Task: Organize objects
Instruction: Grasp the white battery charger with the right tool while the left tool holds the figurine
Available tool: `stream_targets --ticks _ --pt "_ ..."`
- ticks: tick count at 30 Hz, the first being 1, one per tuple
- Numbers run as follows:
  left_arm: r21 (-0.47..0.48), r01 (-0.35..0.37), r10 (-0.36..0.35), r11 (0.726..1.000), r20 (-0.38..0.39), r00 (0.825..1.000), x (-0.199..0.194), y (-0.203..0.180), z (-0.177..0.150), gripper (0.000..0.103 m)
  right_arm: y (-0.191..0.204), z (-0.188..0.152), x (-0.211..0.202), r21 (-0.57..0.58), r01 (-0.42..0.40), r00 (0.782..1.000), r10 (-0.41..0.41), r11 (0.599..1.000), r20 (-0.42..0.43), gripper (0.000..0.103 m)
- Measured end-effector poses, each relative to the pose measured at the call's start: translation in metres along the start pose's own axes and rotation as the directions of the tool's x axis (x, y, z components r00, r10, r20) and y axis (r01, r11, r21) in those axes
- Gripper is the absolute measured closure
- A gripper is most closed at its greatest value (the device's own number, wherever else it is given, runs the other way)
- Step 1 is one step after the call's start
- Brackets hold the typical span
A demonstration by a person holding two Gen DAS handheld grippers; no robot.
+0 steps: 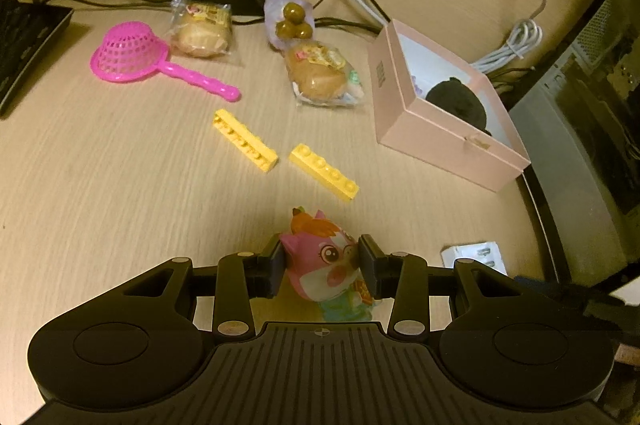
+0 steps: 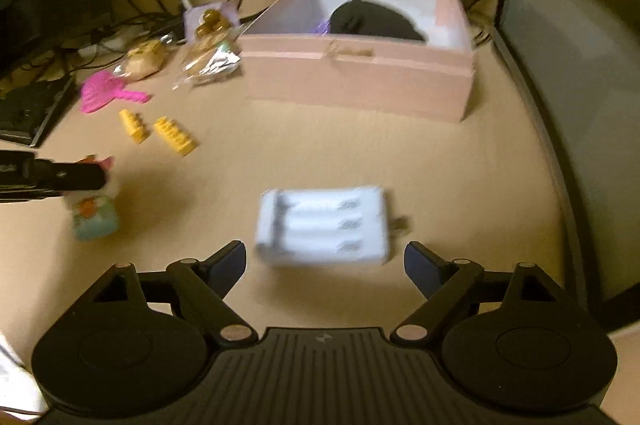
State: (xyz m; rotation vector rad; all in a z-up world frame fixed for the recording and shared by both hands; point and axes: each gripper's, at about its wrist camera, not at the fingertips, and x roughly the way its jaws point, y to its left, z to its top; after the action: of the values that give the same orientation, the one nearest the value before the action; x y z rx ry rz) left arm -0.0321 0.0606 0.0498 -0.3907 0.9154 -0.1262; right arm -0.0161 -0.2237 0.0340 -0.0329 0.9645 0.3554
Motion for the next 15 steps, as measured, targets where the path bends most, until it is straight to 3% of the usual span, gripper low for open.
stream_targets --ticks 3,7,15 --pt "0.012 0.010 -0.010 1.000 -0.010 1.000 0.004 0.000 0.000 0.060 -0.001 0.001 0.009 0.066 -0.058 0.995 0.063 0.996 -0.071 0.015" --pt "0.098 0.018 -0.017 0.995 -0.004 1.000 0.008 -0.008 -0.003 0.060 0.004 0.013 0.022 0.107 -0.030 0.994 0.041 0.994 -0.100 0.010" --pt "0.051 0.025 -0.026 0.998 0.026 0.999 0.004 -0.004 -0.004 0.060 0.017 0.031 0.047 0.037 0.052 0.998 -0.051 0.998 -0.029 0.010"
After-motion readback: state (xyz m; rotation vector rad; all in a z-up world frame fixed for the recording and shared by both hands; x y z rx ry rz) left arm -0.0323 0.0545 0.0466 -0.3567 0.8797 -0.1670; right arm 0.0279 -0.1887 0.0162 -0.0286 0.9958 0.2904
